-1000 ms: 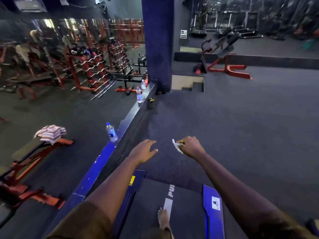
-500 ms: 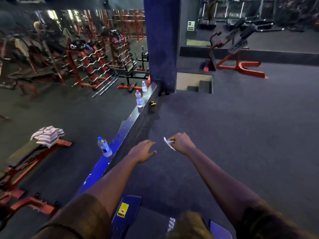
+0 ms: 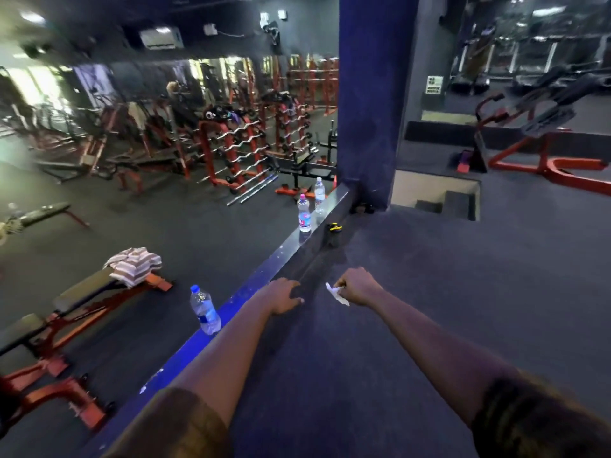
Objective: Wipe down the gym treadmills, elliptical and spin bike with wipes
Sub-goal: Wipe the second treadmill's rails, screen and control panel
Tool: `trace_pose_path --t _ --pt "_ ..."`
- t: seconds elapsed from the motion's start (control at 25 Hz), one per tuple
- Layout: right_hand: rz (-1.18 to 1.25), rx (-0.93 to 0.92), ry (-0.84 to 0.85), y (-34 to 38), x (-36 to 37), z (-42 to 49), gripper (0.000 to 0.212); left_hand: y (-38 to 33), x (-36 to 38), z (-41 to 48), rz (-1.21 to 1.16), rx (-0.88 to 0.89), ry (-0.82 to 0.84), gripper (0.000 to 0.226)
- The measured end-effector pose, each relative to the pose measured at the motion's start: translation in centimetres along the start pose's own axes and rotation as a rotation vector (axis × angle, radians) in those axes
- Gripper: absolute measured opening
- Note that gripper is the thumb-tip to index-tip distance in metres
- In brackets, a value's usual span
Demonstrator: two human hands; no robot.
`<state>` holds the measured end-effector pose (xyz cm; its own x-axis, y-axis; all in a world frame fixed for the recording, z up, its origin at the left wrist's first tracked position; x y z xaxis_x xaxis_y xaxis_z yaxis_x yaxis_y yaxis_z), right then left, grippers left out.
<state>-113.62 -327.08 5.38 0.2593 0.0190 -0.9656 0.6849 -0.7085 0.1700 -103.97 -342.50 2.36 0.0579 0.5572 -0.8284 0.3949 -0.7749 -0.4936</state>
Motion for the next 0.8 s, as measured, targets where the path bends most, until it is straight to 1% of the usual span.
trace_pose_path --t 0.08,0.16,0.2,0.28,0.36,0.4,0.48,0.56,0.64,0.72,0.8 --pt "0.008 -0.019 -0.006 -2.9 2.6 4.9 0.036 0.4 1.1 5.6 -0.029 -0.027 -0.035 0.049" --pt "0.038 -0.032 -0.053 -5.3 3.6 8.8 0.045 0.6 1.4 10.0 -0.050 -0.063 -0.085 0.048" --pt "0.030 -0.058 -0.070 -6.1 3.4 10.3 0.046 0.7 1.5 11.4 -0.063 -0.082 -0.108 0.047" --pt "0.002 -0.121 -0.071 -6.9 2.8 12.1 0.046 0.9 2.0 12.4 -0.077 -0.125 -0.140 0.048" --pt "0.000 -0.188 -0.035 -6.5 2.2 13.6 0.045 1.7 2.0 12.1 -0.066 -0.212 -0.151 0.052" --pt "0.007 -0.213 -0.012 -6.0 2.0 14.6 0.044 2.7 1.8 12.3 -0.060 -0.254 -0.147 0.053" --pt "0.010 -0.266 0.031 -4.4 2.3 16.7 0.032 4.7 1.4 12.2 -0.051 -0.329 -0.140 0.053" --pt "0.018 -0.352 0.019 -2.0 2.9 19.0 0.027 6.8 0.4 11.9 -0.055 -0.388 -0.170 0.052" --pt "-0.004 -0.444 0.002 1.1 3.2 20.9 0.028 8.9 -0.6 11.2 -0.077 -0.434 -0.198 0.053" --pt "-0.034 -0.553 0.027 5.6 4.0 23.4 0.033 12.3 -1.6 10.3 -0.112 -0.515 -0.222 0.052" --pt "-0.022 -0.669 0.057 10.6 4.6 25.8 0.037 16.3 -2.9 9.1 -0.171 -0.604 -0.298 0.048"
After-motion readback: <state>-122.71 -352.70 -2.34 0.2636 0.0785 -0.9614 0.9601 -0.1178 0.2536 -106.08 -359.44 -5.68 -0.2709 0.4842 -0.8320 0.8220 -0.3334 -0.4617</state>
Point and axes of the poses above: each hand's wrist, its own z-axis towards the middle knuckle, its own x-axis out of the palm, y = z × x, the point moved 5 cm from there along z, towards the middle knuckle, and after that the axes turned 15 degrees about -z, right-handed, at the moved point
